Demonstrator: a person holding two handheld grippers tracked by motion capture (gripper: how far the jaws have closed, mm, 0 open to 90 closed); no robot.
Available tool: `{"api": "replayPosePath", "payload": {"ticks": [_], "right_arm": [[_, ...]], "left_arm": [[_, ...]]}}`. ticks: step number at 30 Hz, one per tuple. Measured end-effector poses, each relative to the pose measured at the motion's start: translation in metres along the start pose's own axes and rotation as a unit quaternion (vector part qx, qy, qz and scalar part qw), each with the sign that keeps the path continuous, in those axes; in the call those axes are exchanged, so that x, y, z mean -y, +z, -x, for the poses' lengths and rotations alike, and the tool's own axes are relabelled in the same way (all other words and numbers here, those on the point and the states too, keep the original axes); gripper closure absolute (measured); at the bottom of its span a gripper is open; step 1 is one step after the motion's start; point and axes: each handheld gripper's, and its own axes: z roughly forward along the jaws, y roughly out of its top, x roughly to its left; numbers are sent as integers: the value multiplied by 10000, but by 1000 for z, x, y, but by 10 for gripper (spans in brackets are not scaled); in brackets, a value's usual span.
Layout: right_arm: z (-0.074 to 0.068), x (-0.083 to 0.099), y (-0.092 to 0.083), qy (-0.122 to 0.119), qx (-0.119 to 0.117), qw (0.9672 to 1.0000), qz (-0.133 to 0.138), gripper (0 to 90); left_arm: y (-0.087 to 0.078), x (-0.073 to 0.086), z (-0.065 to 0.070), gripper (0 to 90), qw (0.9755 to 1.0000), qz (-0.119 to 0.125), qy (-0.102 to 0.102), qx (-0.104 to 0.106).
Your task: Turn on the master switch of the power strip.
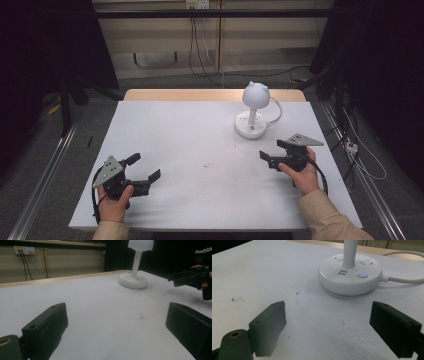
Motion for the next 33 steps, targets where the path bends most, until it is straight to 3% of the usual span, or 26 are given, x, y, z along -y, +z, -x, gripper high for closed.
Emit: {"api": "replayPosePath", "payload": {"ticks": [33], "right_arm": [[-12, 13, -24, -63, -262, 9996, 60, 133]], "left_arm": [[2, 1, 1, 39, 10000, -43, 11, 26]]}}
